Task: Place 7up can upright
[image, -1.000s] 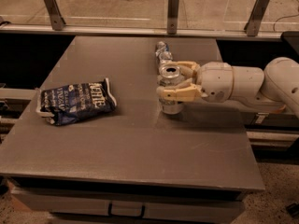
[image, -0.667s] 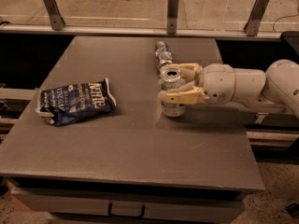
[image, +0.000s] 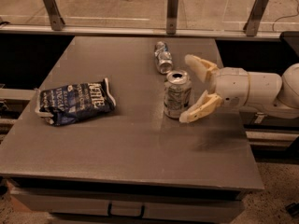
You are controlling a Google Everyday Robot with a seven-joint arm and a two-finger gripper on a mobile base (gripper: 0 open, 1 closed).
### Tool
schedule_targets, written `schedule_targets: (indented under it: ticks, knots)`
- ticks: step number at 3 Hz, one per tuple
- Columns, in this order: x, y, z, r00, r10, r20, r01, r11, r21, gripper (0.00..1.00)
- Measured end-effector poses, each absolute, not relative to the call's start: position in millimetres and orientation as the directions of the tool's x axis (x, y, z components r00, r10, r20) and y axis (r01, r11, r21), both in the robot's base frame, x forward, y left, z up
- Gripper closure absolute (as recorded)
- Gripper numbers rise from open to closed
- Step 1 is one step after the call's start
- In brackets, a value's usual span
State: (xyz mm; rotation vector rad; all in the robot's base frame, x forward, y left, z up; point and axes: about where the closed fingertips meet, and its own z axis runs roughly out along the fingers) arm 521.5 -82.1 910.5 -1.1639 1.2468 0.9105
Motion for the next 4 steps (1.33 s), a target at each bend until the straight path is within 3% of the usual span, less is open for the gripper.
schedule_targets:
  ticks: [2,3,4]
  knots:
    - [546,-162,992,0.090,-0.360,-0.929,-0.902,0.365,-0.229,0.00]
    - [557,-205,1079,0.093,-0.479,-0.873,-0.805,0.480,-0.349,0.00]
    - [560,-233,1118,0.114,-0.493,-0.863,-0.745,0.532,-0.403,0.00]
